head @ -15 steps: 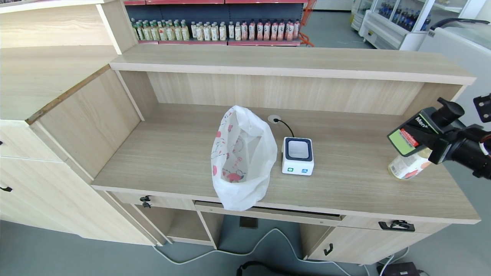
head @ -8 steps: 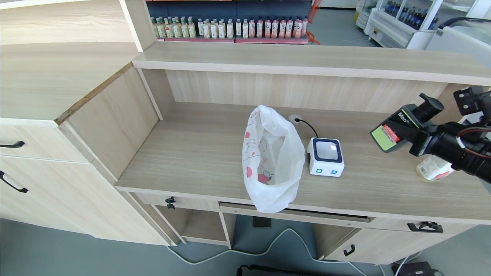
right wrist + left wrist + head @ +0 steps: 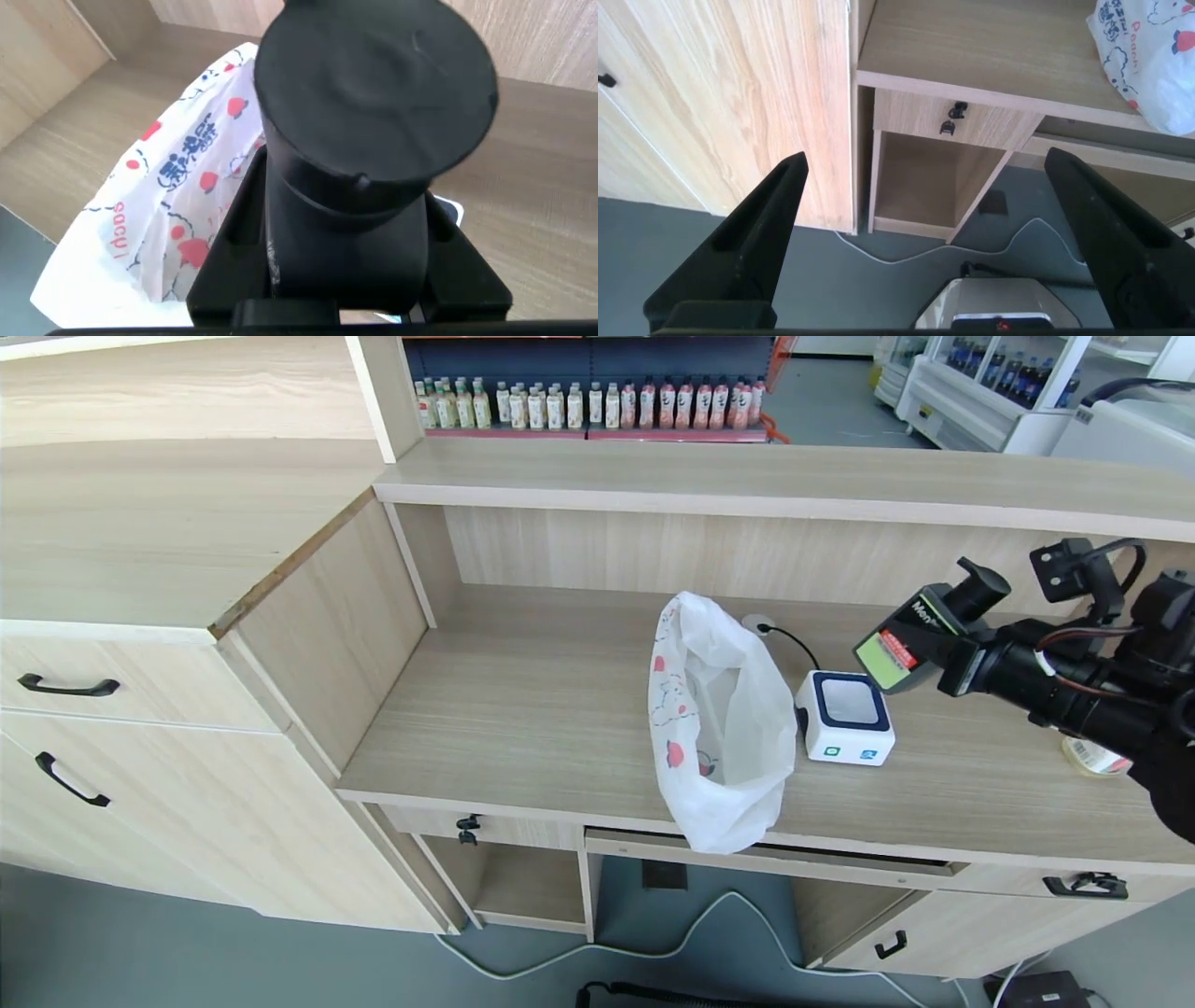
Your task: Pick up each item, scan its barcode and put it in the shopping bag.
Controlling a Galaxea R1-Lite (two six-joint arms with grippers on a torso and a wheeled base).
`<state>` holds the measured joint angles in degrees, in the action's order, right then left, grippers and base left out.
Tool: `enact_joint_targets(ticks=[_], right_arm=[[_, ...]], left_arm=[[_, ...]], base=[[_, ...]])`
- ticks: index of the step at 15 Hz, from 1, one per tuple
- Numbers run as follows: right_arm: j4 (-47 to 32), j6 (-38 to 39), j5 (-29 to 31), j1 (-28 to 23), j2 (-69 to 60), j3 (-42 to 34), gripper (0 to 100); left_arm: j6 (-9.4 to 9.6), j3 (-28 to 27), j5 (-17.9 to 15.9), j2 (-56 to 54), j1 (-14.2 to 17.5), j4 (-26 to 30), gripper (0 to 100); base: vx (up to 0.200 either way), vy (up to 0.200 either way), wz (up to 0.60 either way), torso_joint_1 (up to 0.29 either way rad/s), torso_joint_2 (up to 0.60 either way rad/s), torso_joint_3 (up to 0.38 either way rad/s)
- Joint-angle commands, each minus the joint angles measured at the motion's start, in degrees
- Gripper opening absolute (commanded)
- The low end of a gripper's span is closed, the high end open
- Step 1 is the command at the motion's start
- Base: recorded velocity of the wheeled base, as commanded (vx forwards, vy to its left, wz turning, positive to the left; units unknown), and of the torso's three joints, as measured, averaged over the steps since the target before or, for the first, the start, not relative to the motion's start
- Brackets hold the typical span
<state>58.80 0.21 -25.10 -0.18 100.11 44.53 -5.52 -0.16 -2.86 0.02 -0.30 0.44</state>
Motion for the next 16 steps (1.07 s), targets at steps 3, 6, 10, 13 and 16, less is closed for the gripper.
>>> enact_joint_targets(ticks=[3, 6, 10, 13, 16], right_arm=[[0.0, 1.3, 1.0, 3.3, 5.6, 1.7, 0], [0.2, 5.4, 3.0, 7.2, 7.6, 1.9, 0], [0.8, 5.2, 3.1, 11.2, 10.9, 2.0, 0], [6.3, 2.5, 2.9, 12.2, 15.6, 0.3, 0], [12.6, 2.6, 1.8, 12.2, 19.1, -0.2, 0]], left_arm=[[-0.01, 0.0, 0.1, 0.0, 0.0, 0.0, 100], [-0.01, 0.0, 0.0, 0.0, 0.0, 0.0, 100], [-0.01, 0.0, 0.0, 0.0, 0.0, 0.0, 100], [-0.01, 0.0, 0.0, 0.0, 0.0, 0.0, 100], [-0.01, 0.0, 0.1, 0.0, 0.0, 0.0, 100]], base=[[0.000, 0.000, 0.00, 0.000, 0.00, 0.000], [0.000, 0.000, 0.00, 0.000, 0.00, 0.000], [0.000, 0.000, 0.00, 0.000, 0.00, 0.000], [0.000, 0.000, 0.00, 0.000, 0.00, 0.000], [0.000, 0.000, 0.00, 0.000, 0.00, 0.000]])
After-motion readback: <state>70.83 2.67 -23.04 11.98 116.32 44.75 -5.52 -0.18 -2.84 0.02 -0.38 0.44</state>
